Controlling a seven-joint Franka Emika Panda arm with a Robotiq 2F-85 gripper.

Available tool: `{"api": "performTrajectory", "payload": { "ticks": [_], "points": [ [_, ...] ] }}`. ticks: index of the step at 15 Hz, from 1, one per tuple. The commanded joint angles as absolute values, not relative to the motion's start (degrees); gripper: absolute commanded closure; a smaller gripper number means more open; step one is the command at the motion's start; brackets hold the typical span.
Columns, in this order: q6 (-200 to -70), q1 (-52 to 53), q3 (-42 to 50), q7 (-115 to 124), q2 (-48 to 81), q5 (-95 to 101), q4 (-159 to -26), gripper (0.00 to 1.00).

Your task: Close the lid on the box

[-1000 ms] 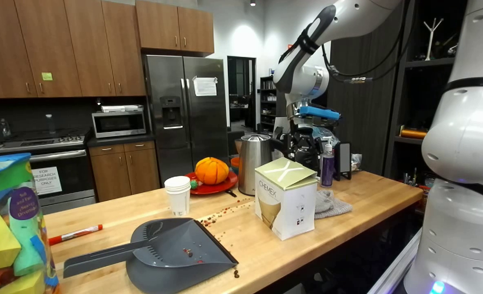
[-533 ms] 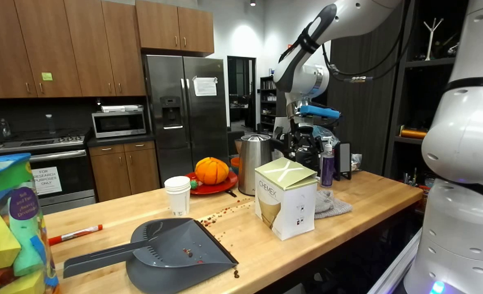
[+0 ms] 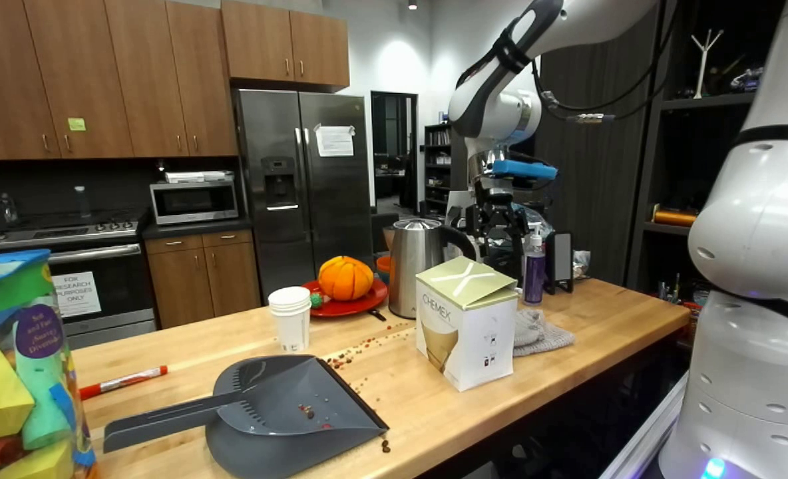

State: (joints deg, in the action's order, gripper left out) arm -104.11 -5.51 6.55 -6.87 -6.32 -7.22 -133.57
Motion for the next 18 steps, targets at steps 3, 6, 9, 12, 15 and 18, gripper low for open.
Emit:
{"api": "performTrajectory", "payload": {
  "ticks": [3, 6, 9, 12, 15, 18],
  "points": [
    [-104.2, -4.8, 5.2, -5.1, -10.9, -5.2, -135.8, 0.00],
    [-104.1, -4.0, 4.2, -5.1, -11.4, -4.9, -136.5, 0.00],
    [-104.7, -3.2, 3.2, -4.6, -11.8, -4.7, -137.4, 0.00],
    [-104.6, -2.8, 2.7, -4.4, -11.6, -4.7, -137.6, 0.00],
    [-104.6, -2.8, 2.7, -4.4, -11.6, -4.8, -137.9, 0.00],
    [-104.6, -2.9, 2.9, -4.7, -11.4, -4.9, -138.1, 0.00]
  ]
}}
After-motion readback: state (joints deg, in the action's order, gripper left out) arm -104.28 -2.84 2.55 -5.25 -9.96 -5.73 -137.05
